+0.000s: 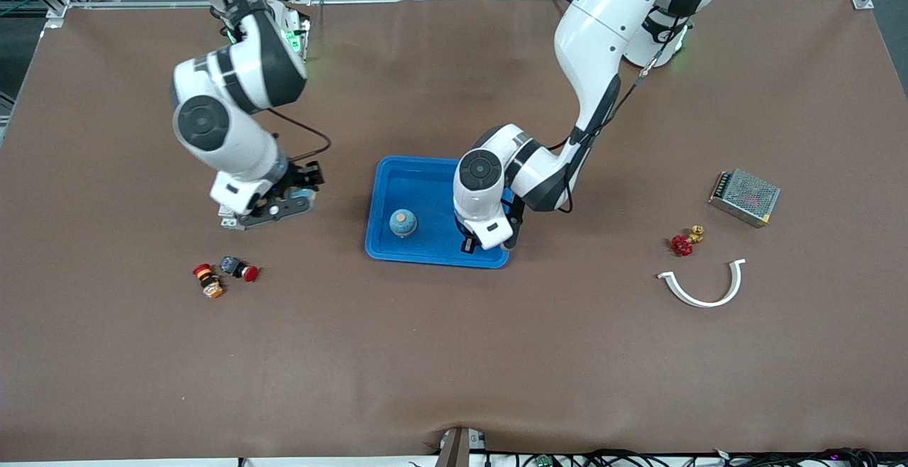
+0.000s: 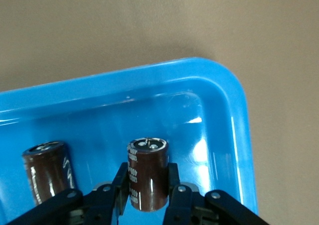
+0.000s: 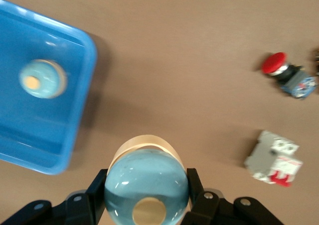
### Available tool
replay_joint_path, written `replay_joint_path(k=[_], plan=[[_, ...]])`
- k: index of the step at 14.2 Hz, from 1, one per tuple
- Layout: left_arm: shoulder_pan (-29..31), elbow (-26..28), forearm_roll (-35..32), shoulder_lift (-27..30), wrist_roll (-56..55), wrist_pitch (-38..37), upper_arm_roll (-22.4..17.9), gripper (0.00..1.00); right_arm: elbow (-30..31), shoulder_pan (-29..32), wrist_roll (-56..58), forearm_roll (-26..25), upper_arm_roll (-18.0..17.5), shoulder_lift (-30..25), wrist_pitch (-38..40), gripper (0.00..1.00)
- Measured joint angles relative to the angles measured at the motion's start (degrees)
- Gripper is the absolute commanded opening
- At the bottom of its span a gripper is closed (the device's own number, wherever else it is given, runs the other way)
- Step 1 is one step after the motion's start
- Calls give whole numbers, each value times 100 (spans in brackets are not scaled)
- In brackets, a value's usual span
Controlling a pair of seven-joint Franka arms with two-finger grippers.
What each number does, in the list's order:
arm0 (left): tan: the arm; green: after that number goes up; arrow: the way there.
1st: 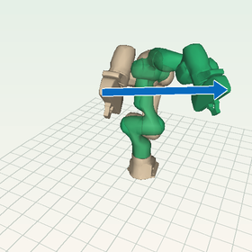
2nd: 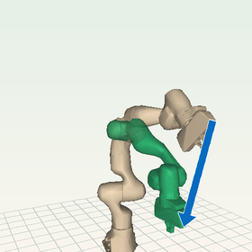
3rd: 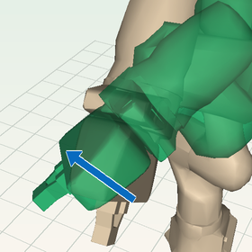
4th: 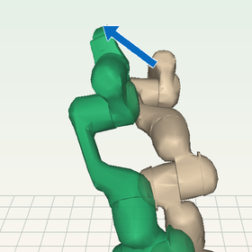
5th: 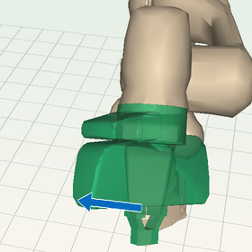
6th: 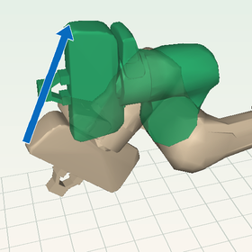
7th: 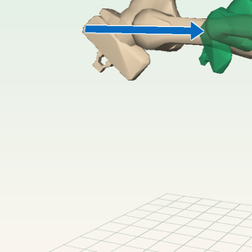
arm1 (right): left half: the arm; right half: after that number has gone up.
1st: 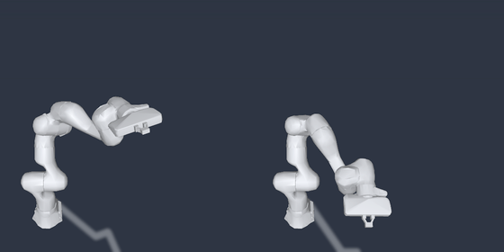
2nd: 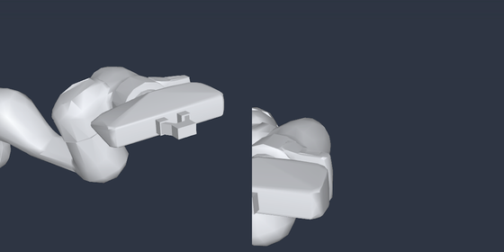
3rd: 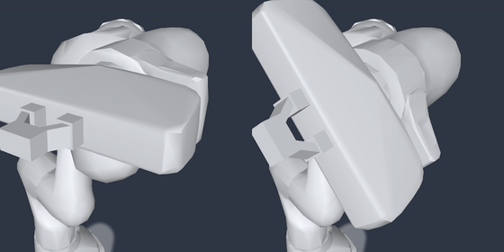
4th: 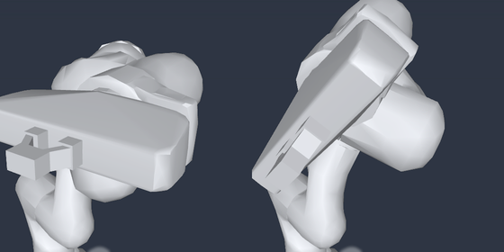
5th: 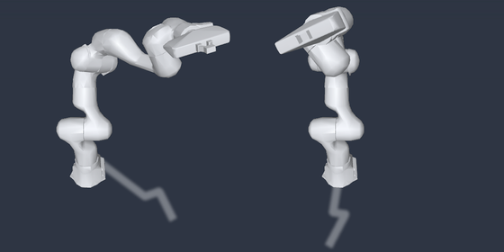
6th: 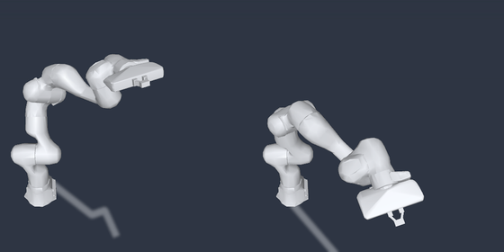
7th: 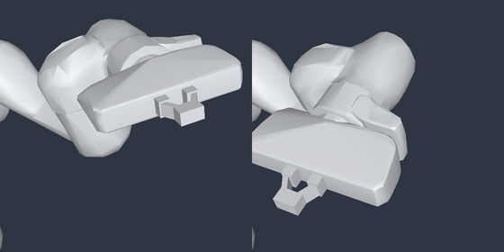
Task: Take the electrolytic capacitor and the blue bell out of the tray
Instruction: 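Grip a brown capacitor with the left gripper while the right gripper grips a bell, then lift the capacitor out with the left gripper while the right gripper carries the bell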
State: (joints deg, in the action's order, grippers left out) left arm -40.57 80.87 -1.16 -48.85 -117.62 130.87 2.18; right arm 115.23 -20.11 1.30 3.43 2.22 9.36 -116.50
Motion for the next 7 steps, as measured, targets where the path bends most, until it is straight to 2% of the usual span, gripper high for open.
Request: replay_joint_path(k=[4, 7], plan=[[18, -151, -11, 130, 69, -517, -13, 0, 152, 787, 1420, -14, 3, -30, -4, 47], [33, -250, -25, 292, 892, -856, -16, 0, 167, 1260, 2249, -92, 2, -31, -50, 47]])
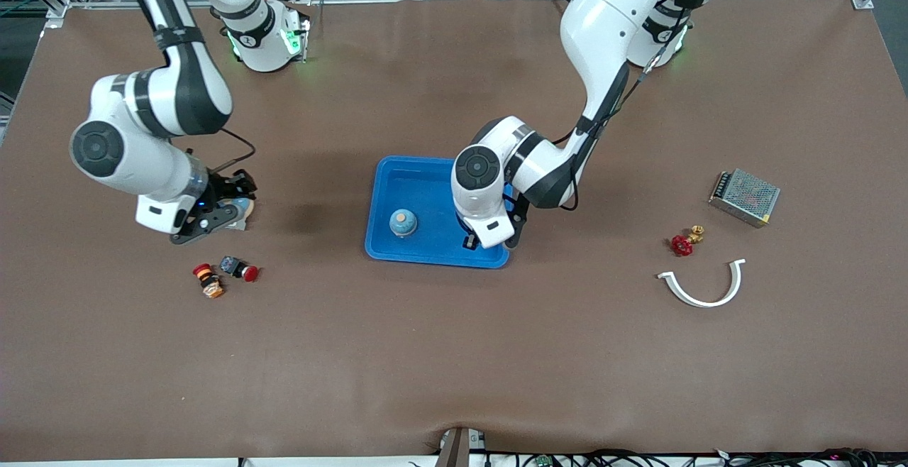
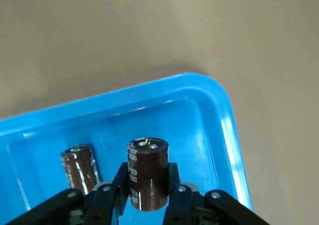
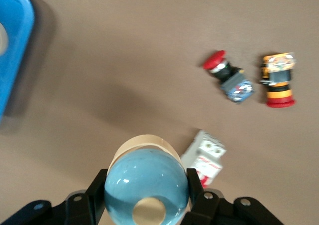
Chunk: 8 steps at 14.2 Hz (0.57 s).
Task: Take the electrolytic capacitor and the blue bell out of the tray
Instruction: 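Lift the capacitor out with the left gripper while the right gripper carries the bell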
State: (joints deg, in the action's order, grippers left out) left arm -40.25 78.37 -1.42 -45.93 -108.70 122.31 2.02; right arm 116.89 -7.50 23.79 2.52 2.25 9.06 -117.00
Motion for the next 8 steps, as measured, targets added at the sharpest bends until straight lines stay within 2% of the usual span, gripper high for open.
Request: replay_joint_path(k=[4, 8], plan=[[39, 74, 0, 492, 1941, -756, -1, 0, 55, 629, 1019, -63, -1, 14, -189, 47], [176, 814, 0, 1107, 3540, -858, -1, 0, 94, 1098, 1733, -609, -3, 19, -372, 47]])
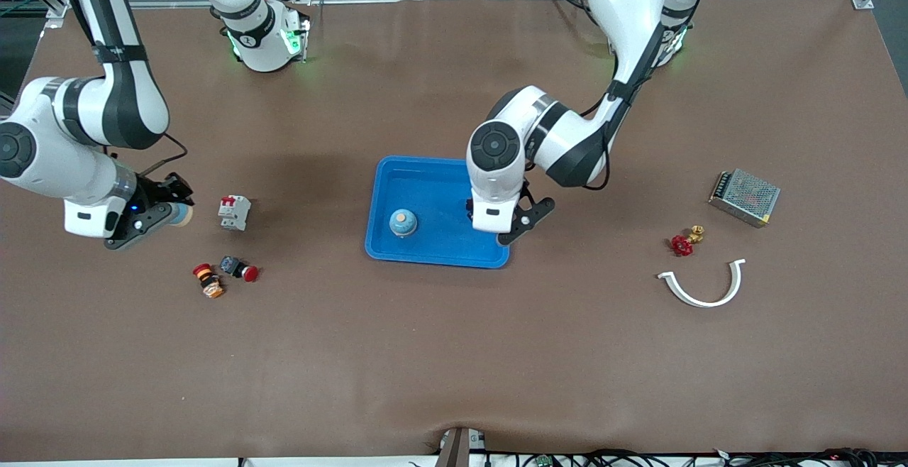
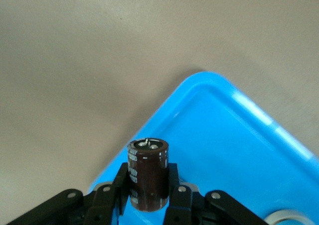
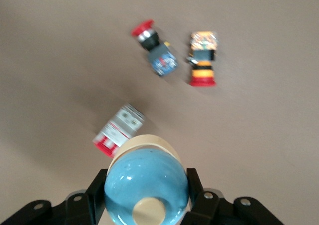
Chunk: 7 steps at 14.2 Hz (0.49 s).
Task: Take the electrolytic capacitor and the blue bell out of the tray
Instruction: 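Lift the capacitor out with the left gripper while the right gripper carries the bell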
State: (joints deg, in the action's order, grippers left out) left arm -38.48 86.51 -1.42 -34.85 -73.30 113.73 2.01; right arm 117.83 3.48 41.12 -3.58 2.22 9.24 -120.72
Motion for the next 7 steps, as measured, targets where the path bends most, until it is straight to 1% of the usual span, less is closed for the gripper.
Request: replay_joint_path(k=[3, 5, 7], plan=[[28, 605, -1, 363, 753, 0, -1, 0, 54, 323, 517, -310, -4, -1, -169, 47], [124, 1015, -6, 631, 1408, 45, -3, 0, 340, 691, 970, -339, -1, 1, -715, 47], [286, 1624, -7, 1041, 2102, 315, -3, 0, 690, 1025, 1282, -344, 2, 23, -1170, 47]])
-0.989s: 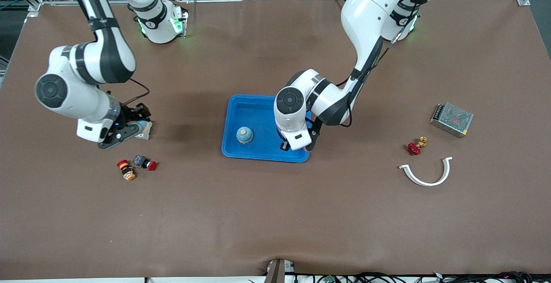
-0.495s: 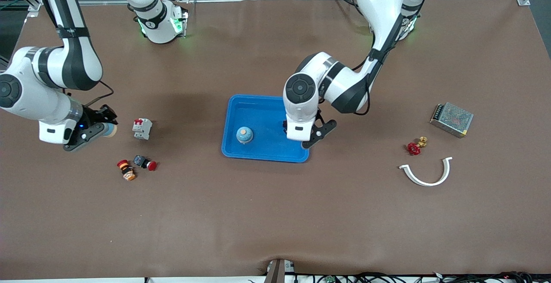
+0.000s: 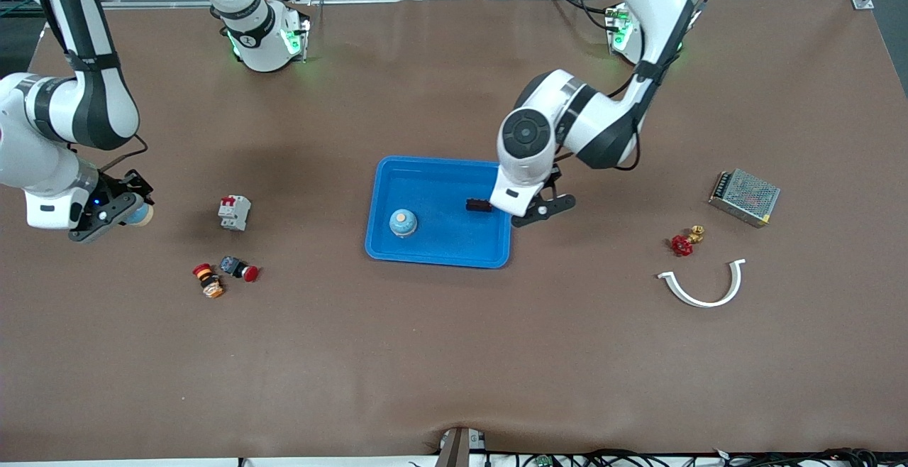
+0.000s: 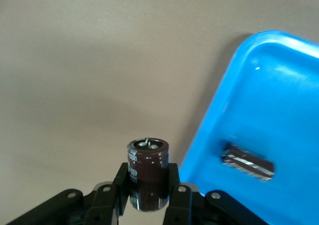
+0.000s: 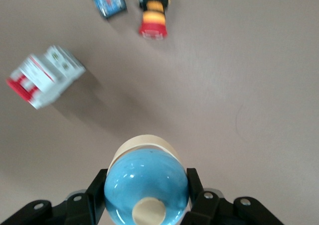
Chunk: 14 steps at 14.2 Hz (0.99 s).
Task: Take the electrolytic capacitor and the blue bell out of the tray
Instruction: 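Lift the capacitor out with the left gripper while the right gripper carries the bell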
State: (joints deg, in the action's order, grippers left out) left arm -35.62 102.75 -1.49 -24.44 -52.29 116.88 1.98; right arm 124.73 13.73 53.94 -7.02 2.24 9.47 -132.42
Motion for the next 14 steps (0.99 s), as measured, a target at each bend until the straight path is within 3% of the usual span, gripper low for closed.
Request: replay_joint_path(k=[4, 6, 9, 14], plan=[[292, 1647, -1, 1033, 1215, 899, -2, 0, 257, 305, 256, -8, -5, 208, -340, 48], [358, 2223, -1, 1342, 1601, 1222, -2, 0, 394, 329, 263, -8, -8, 376, -687, 48], [402, 2699, -1, 1458, 2081, 1626, -2, 0, 617, 371, 263, -10, -8, 602, -1105, 48], [402, 3621, -2, 1452, 2359, 2968, -2, 0, 654, 385, 263, -10, -9, 889, -1440, 48]])
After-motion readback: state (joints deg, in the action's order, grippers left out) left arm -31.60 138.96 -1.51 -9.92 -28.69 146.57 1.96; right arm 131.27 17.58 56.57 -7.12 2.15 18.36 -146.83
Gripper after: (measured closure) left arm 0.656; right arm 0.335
